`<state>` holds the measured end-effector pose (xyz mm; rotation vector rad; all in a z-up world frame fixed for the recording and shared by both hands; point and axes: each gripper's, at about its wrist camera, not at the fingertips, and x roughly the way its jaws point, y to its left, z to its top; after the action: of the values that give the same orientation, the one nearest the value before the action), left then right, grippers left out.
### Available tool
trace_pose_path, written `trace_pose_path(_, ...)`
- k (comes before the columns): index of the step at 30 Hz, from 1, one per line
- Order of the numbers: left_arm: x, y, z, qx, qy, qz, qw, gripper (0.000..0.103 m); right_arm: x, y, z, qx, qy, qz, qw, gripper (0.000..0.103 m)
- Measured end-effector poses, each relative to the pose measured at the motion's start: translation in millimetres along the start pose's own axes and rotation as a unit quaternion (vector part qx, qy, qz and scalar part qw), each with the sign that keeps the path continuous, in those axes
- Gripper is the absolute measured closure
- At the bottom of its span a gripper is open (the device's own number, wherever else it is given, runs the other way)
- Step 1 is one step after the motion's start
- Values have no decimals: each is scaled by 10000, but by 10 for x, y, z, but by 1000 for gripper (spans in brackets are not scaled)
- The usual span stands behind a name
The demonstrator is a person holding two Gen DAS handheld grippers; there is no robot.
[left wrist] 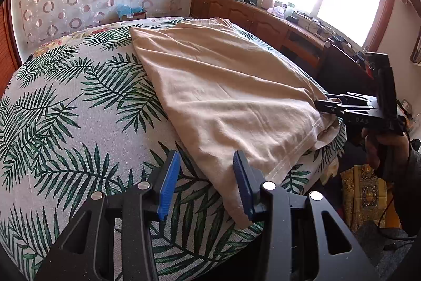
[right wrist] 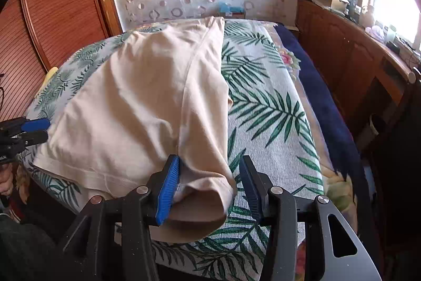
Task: Fold small clothes
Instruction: 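Grasp the shirt edge with both grippers and fold it over the shirt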
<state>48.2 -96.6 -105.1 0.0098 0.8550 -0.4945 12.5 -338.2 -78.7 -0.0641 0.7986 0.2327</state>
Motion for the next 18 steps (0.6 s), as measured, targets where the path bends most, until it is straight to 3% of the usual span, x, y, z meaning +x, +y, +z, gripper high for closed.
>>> trace_pose_path(9, 67, -29, -55, 12, 135, -242, 9996, 60, 6, 22, -41, 30, 50, 381, 9993, 54)
trace_pose_path(11, 105, -55, -67, 55, 215, -278, 9994, 68, -4, 89, -54, -84, 64, 457, 9989, 54)
trace_pose_path(14, 128, -82, -91, 122, 268, -295, 9991, 70, 3, 140, -52, -222, 40, 423, 9988, 67)
trace_pose_path(15, 128, -79, -93, 111, 274, -330, 9990, 72, 9, 135, -51, -237, 27, 435, 9988, 79)
trace_pose_path(16, 128, -69, -95, 77, 287, -412, 9987, 77, 26, 125, -53, -237, 23, 454, 9987, 87)
trace_pose_path(18, 130, -58, -93, 25, 301, -591, 9978, 90, 43, 99, -53, -207, 12, 569, 9982, 93)
